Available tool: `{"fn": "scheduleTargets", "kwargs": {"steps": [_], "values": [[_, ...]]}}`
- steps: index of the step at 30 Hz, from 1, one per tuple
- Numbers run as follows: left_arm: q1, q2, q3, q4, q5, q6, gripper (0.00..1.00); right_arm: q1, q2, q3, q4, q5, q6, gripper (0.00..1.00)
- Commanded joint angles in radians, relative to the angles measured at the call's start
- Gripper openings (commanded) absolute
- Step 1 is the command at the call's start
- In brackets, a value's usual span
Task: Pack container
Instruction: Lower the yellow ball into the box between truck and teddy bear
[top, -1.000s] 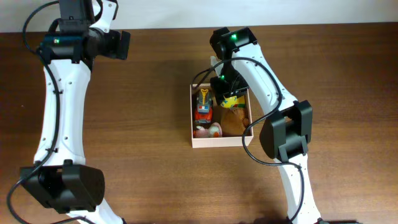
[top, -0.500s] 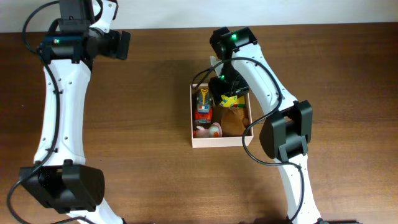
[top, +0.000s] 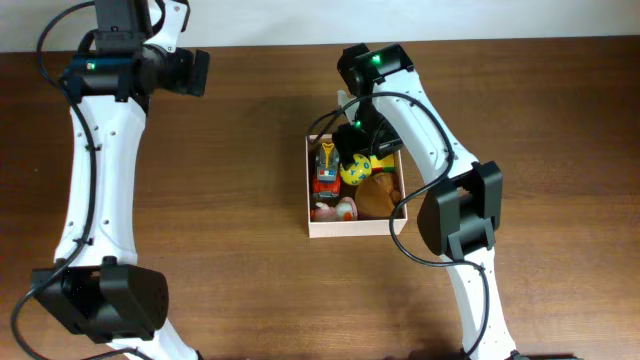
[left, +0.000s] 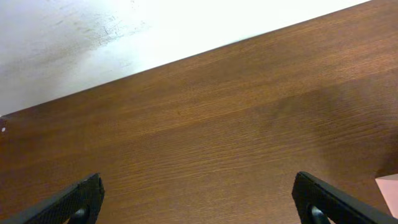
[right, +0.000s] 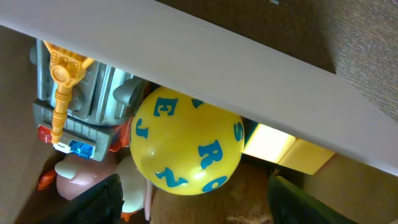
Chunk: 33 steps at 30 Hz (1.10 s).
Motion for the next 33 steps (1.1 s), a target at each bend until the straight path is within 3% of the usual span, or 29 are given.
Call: {"fn": "scheduleTargets", "kwargs": {"steps": [1, 7, 9, 11, 13, 14, 33], "values": [[-0.002, -0.006, 0.016, 0.002, -0.003, -0.01, 0.99, 0.01, -0.025, -0.003, 0.0, -0.002, -0.006, 0.78], [-0.002, -0.006, 0.016, 0.002, -0.003, -0.01, 0.99, 0.01, -0.061, 0.004, 0.0, -0.003, -0.006, 0.78], [-0.002, -0.006, 0.016, 0.002, -0.003, -0.01, 0.99, 0.01, -0.084, 0.004, -0.001, -0.003, -0.006, 0.71], [-0.002, -0.006, 0.016, 0.002, -0.003, -0.01, 0.99, 0.01, -0.108, 0.004, -0.003, -0.002, -0.006, 0.56], [-0.002, -0.006, 0.016, 0.002, -0.003, -0.01, 0.99, 0.01, -0.134, 0.004, -0.005, -0.002, -0.005, 0.3], [-0.002, -0.006, 0.016, 0.002, -0.003, -0.01, 0.99, 0.01, -0.143, 0.004, -0.005, -0.003, -0.005, 0.27], [-0.002, -0.006, 0.016, 0.002, -0.003, -0.01, 0.99, 0.011, -0.145, -0.059, 0.037, -0.019, -0.006, 0.27]]}}
